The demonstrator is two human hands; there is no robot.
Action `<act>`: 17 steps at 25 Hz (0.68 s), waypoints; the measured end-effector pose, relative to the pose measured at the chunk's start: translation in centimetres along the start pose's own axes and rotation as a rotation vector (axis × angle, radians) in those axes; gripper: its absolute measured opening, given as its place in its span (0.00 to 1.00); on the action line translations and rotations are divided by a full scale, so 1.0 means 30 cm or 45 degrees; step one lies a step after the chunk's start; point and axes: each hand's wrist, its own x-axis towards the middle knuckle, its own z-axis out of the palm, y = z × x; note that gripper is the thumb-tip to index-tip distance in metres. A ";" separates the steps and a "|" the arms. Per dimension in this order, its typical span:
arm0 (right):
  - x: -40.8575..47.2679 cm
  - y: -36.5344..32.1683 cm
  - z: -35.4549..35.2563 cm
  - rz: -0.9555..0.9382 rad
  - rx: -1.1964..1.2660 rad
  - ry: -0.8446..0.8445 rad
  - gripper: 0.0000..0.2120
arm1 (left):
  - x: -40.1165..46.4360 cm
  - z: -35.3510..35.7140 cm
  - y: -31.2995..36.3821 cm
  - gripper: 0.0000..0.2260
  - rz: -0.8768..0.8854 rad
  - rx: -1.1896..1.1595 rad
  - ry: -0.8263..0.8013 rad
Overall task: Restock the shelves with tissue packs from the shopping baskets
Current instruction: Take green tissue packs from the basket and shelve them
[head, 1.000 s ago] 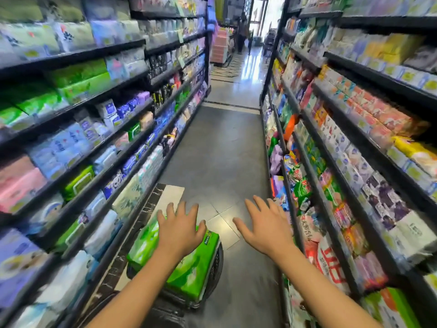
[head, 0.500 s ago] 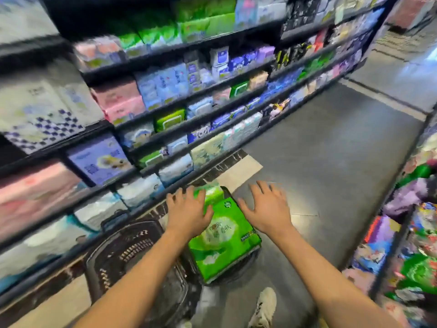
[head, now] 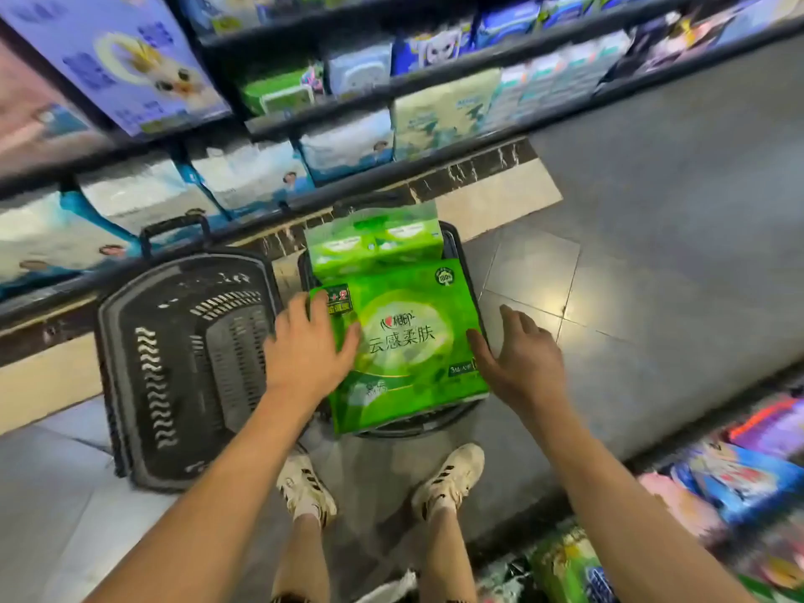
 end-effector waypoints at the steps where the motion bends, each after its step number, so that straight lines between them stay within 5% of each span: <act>1: 0.024 0.029 0.091 0.032 0.004 -0.042 0.36 | 0.026 0.104 -0.022 0.34 -0.045 -0.063 -0.029; 5: 0.156 0.125 0.385 0.143 0.110 -0.083 0.37 | 0.085 0.446 -0.114 0.43 -0.365 -0.273 -0.162; 9: 0.290 0.156 0.529 0.235 0.305 -0.171 0.34 | 0.098 0.627 -0.168 0.34 -0.563 -0.493 -0.151; 17: 0.263 0.095 0.468 0.273 0.373 -0.091 0.29 | 0.067 0.521 -0.143 0.26 -0.512 -0.510 -0.039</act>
